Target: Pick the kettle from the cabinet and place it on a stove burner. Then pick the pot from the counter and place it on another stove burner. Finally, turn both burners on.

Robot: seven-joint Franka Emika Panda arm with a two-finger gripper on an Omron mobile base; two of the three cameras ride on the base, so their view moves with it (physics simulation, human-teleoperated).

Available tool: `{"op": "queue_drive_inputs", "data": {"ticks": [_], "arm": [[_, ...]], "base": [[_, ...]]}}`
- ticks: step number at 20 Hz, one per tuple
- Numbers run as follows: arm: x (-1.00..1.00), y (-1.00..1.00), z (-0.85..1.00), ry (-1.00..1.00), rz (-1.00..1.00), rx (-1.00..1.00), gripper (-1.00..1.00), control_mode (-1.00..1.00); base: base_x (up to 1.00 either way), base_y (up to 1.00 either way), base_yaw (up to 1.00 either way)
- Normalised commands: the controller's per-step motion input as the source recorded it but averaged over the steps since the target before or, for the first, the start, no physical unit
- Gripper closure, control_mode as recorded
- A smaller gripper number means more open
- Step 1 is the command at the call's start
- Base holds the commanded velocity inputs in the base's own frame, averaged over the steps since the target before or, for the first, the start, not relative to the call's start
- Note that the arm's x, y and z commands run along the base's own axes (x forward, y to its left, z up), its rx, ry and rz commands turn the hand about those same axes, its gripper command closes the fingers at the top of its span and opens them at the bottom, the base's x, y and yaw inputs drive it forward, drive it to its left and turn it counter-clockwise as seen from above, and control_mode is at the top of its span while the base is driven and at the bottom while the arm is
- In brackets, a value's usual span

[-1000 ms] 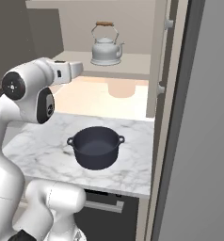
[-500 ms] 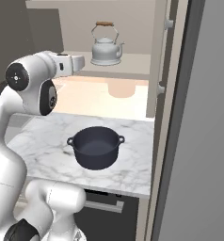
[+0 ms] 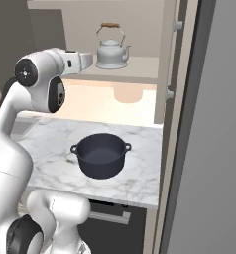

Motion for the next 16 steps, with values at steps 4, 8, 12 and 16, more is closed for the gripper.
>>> {"op": "queue_drive_inputs", "data": {"ticks": [4,8,12,16], "arm": [[0.33,-0.04,0.09,0.00,-0.02,0.00,-1.00,-1.00],[0.35,0.00,0.09,0.00,-0.06,0.00,-1.00,-1.00],[0.35,0.00,0.07,0.00,-0.07,0.00,-1.00,-1.00],[0.34,0.00,0.05,0.00,-0.08,0.00,-1.00,-1.00]], "base": [[0.00,0.00,0.00],[0.00,0.00,0.00],[0.00,0.00,0.00],[0.00,0.00,0.00]]}}
